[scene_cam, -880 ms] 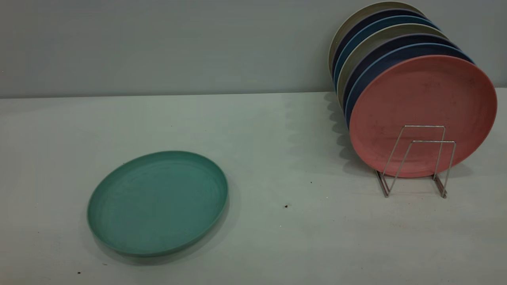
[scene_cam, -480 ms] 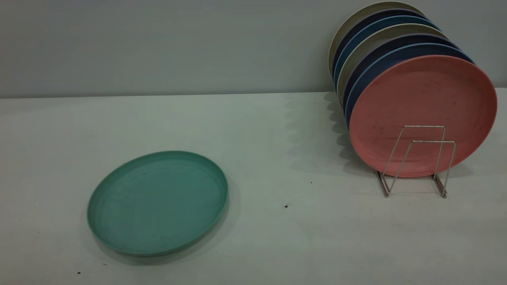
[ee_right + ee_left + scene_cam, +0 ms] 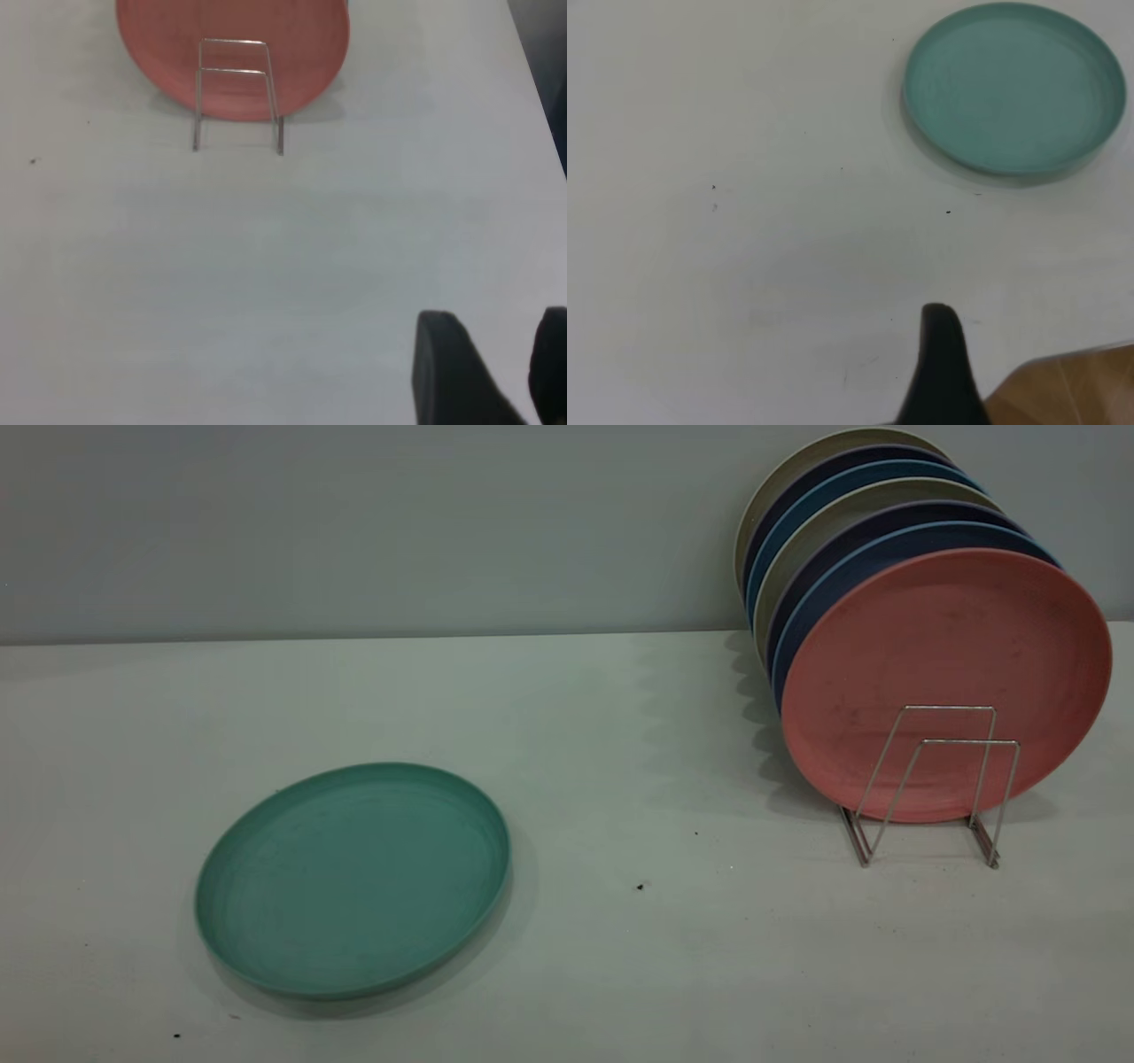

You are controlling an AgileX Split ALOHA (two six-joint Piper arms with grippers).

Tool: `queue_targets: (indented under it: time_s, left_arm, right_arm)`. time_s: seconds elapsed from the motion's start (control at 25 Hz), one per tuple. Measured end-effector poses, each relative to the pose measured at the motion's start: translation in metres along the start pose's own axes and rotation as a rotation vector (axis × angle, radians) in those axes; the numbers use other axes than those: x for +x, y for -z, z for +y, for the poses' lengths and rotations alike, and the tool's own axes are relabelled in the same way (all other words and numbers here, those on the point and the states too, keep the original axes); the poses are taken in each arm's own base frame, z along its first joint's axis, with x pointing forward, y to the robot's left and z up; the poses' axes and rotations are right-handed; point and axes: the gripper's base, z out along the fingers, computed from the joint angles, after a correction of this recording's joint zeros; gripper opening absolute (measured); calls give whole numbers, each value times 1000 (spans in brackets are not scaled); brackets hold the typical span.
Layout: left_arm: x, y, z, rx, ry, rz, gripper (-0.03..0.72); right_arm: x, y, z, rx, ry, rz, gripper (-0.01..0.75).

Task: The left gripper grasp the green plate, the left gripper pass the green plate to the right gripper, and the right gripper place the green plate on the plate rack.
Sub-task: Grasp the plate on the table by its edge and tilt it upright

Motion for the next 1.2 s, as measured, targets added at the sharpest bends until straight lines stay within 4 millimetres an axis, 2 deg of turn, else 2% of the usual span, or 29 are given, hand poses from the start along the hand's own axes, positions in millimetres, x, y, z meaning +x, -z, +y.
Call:
queue_targets:
  time_s: [0.96, 1.08, 1.2]
  left_arm:
    - [-1, 0, 1, -6, -1, -7, 589]
    - [-11, -2, 3, -22, 20, -4, 589]
    - [-34, -11, 6, -21, 39, 29, 589]
  right_arm:
    - [0, 0, 0, 0, 0, 0, 239]
    - [-5, 3, 0, 0, 0, -24, 254]
    - [-26, 1, 1, -16, -8, -74, 314]
